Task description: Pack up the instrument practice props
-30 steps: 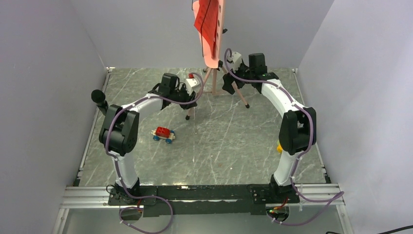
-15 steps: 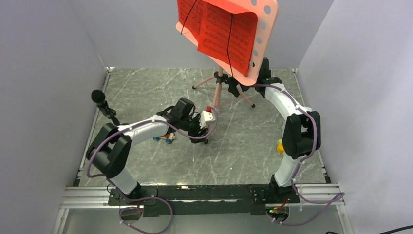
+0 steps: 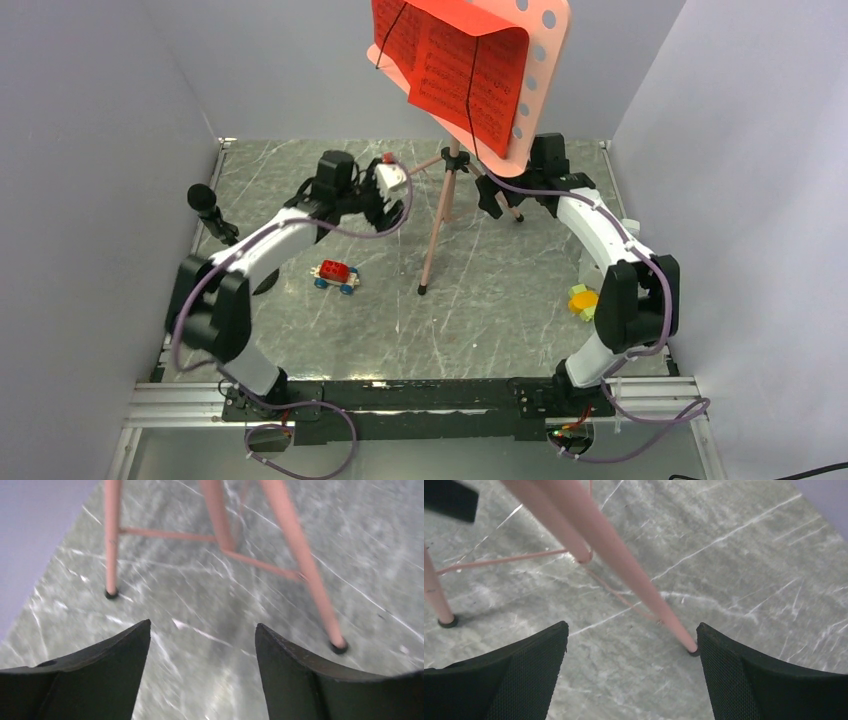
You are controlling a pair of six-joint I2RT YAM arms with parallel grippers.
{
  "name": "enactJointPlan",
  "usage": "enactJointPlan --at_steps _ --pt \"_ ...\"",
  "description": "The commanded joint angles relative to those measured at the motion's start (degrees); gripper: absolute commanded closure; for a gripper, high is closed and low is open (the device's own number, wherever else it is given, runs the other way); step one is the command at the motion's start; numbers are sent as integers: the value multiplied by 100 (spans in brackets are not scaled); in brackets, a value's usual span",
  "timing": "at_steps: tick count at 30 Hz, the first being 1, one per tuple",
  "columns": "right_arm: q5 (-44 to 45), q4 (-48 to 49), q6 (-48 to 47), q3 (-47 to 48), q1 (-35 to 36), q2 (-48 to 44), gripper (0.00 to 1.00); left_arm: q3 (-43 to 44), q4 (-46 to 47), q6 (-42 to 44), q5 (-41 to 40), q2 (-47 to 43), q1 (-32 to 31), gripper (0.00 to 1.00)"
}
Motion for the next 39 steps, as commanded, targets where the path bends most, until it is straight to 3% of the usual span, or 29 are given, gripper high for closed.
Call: enactJointPlan --at_steps 1,6,12,18,23,26,32,39 --pt "-111 -605 155 -93 -57 -529 3 1409 753 22 103 1318 159 23" --pt "-295 -1245 211 -263 -94 -884 5 2390 1254 -201 305 2295 300 28" --pt "-87 -1139 576 -457 -368 -903 5 3247 1015 -130 920 3094 275 33" --pt "44 -905 757 -219 -652 -454 10 3602 624 495 901 3243 -153 34" --pt "48 -635 886 50 -687 -55 11 3797 150 582 617 3224 -454 46" --pt "60 -499 919 283 -692 200 13 3580 -102 500 483 2938 -473 52" --pt "190 -384 653 673 -687 820 17 2246 -486 889 480 1872 -455 60" --pt "219 -311 742 1411 -657 1479 17 1568 -1111 557 841 1128 -472 63"
